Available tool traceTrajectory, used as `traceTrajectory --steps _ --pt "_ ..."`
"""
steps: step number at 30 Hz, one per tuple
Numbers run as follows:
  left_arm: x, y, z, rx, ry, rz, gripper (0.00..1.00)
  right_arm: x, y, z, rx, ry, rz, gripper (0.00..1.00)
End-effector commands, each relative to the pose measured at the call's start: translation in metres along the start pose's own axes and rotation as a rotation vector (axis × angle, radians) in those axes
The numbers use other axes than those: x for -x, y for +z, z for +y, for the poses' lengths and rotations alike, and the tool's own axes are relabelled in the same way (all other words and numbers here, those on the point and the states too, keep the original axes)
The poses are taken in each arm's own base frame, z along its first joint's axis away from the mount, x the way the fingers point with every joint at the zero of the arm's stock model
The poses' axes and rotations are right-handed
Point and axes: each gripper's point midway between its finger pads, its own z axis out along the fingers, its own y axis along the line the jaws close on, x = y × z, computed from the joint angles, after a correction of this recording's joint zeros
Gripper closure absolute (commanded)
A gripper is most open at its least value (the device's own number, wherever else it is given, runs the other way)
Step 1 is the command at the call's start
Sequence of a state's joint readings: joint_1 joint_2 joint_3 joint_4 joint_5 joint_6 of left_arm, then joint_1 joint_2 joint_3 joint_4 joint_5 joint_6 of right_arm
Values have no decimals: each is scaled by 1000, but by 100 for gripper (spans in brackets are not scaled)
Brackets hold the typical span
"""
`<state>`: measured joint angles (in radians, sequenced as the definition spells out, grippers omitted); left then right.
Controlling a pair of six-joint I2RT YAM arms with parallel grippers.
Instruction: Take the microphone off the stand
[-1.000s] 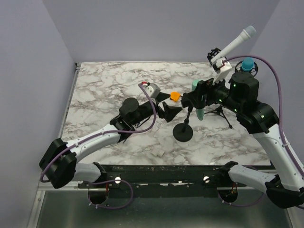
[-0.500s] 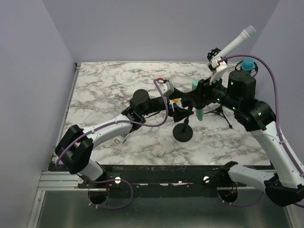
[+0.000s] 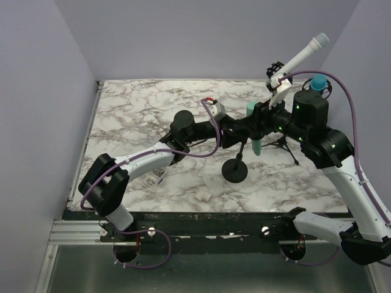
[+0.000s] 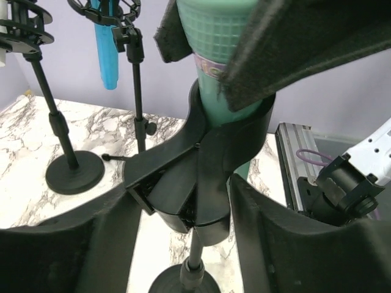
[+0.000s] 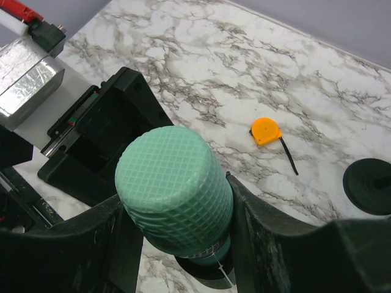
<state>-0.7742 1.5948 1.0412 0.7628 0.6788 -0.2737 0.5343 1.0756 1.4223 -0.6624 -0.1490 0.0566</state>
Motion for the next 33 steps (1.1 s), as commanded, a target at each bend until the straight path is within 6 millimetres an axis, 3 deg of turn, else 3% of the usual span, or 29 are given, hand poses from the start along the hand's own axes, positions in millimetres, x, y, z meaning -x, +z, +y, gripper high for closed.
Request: traceTrajectory --steps 1,6,7,9,15,16,19,21,27,33 --pt "19 3 -7 -57 44 -52 55 11 1 6 34 3 -32 75" --pt "21 -1 -13 -72 33 -54 96 16 2 6 34 -1 -54 90" --pt "19 -2 -13 -68 26 -50 100 19 2 6 34 0 -64 94" --pt "15 -5 -13 -61 20 -43 100 25 0 7 34 3 -88 99" --pt "5 -11 -9 -10 -15 -12 100 46 -14 18 83 -12 -174 99" --pt "6 -12 -8 2 -22 -10 98 47 -16 19 92 -21 -181 99" --pt "8 -16 -11 5 -35 -20 35 38 -16 19 95 -44 -173 99" --pt "11 -20 -16 -22 -13 -35 2 33 -16 16 82 -58 -170 99" --pt "18 -24 -15 -129 18 -25 1 26 -15 19 105 -77 -162 99" --pt "21 -15 -16 -238 12 -15 12 21 -11 21 122 -76 -139 99"
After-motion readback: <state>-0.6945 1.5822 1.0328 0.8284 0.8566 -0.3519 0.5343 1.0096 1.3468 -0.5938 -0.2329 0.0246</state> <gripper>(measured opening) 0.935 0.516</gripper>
